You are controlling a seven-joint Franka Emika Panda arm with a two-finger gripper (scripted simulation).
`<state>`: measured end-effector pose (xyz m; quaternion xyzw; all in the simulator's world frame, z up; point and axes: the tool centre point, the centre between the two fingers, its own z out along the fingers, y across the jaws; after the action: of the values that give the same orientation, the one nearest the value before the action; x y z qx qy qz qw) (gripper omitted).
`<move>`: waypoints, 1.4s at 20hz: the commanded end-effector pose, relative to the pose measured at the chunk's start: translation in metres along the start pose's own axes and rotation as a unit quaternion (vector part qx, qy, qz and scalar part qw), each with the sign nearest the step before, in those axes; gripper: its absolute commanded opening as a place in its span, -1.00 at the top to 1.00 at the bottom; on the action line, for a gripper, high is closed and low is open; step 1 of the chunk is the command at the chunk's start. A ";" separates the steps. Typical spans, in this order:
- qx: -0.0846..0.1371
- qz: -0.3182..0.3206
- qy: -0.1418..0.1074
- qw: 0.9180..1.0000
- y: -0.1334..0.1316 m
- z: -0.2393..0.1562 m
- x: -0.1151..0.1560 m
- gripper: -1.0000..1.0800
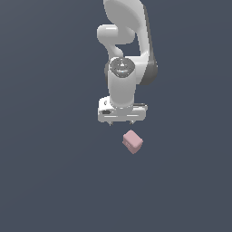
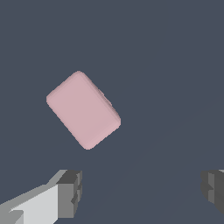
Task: Pick up the object and move it to a goal position.
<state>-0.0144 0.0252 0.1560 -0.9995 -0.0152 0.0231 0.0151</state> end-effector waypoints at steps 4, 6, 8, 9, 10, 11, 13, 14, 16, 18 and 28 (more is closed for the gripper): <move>0.000 -0.006 0.000 1.000 -0.003 0.002 0.000 -0.92; -0.001 -0.016 0.000 1.000 -0.008 0.004 0.001 -0.92; -0.001 -0.027 0.001 1.000 -0.014 0.008 0.001 -0.92; -0.001 -0.031 0.001 1.000 -0.016 0.009 0.001 -0.92; -0.001 -0.033 0.001 0.999 -0.018 0.010 0.001 -0.92; -0.001 -0.035 0.001 0.999 -0.019 0.010 0.001 -0.92; -0.001 -0.034 0.001 0.999 -0.019 0.010 0.000 -0.92; -0.001 -0.033 0.001 0.999 -0.019 0.010 0.000 -0.92; -0.001 -0.035 0.001 0.999 -0.019 0.010 0.001 -0.92; -0.002 -0.041 0.001 0.999 -0.019 0.011 0.002 -0.92; -0.008 -0.123 0.005 0.992 -0.029 0.019 0.015 -0.92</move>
<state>-0.0039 0.0530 0.1391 -0.9924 -0.1214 0.0166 0.0105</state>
